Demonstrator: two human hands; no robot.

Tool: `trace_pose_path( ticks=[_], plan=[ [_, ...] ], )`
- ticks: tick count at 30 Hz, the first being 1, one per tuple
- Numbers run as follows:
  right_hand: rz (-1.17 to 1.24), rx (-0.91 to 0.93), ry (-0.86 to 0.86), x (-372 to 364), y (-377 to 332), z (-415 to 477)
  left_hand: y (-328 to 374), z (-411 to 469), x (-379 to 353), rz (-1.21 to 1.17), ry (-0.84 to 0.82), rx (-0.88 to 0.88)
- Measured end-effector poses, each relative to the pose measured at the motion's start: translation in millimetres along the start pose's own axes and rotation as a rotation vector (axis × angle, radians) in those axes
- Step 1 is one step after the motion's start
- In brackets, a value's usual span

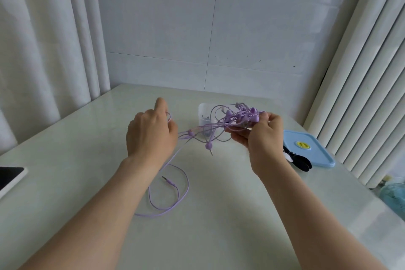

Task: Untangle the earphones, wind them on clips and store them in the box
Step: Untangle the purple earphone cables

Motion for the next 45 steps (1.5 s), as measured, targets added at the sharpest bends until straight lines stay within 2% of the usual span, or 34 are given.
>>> trace_pose_path(
  ticks=[2,6,9,12,16,24,30,36,41,45],
  plan=[
    [0.055,-0.029,0.024,2,1,0,0,0,-6,0.012,-0.025,-0.037],
    [0.115,-0.071,0.123,14,3,2,-3,3,-16,-0.125,-0.127,0.075],
    [0.135,-0.107,0.164,19,5,2,1,4,-11,-0.135,-0.067,0.028],
    [0.097,-0.138,0.154,18,9,3,5,2,-4,-0.052,-0.024,-0.013],
    [0.026,-0.149,0.099,14,11,4,8,1,-3,0.123,-0.048,-0.075],
    [0.03,-0.126,0.004,1,5,-3,19,-11,-30,0.213,-0.365,-0.156],
    [0.04,-0.121,-0.027,-4,4,-6,44,-23,-37,-0.02,-0.527,-0.241],
    [0.05,-0.12,-0.037,-5,3,-6,53,-26,-32,-0.27,-0.648,-0.075],
    [0.058,-0.119,-0.049,-6,3,-4,49,-29,-32,-0.315,-0.703,-0.042],
    [0.021,-0.111,-0.041,-1,1,-2,50,-25,-32,-0.369,-0.669,-0.072]
  ],
)
Point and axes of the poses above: each hand's wrist, its own z-axis towards the middle knuckle, its own x-axis out of the back of the hand, y = z × x, the point moved 8 cm from there along z, towards the middle knuckle, and after that the axes turned 10 degrees about -z, right-handed, at the moved point
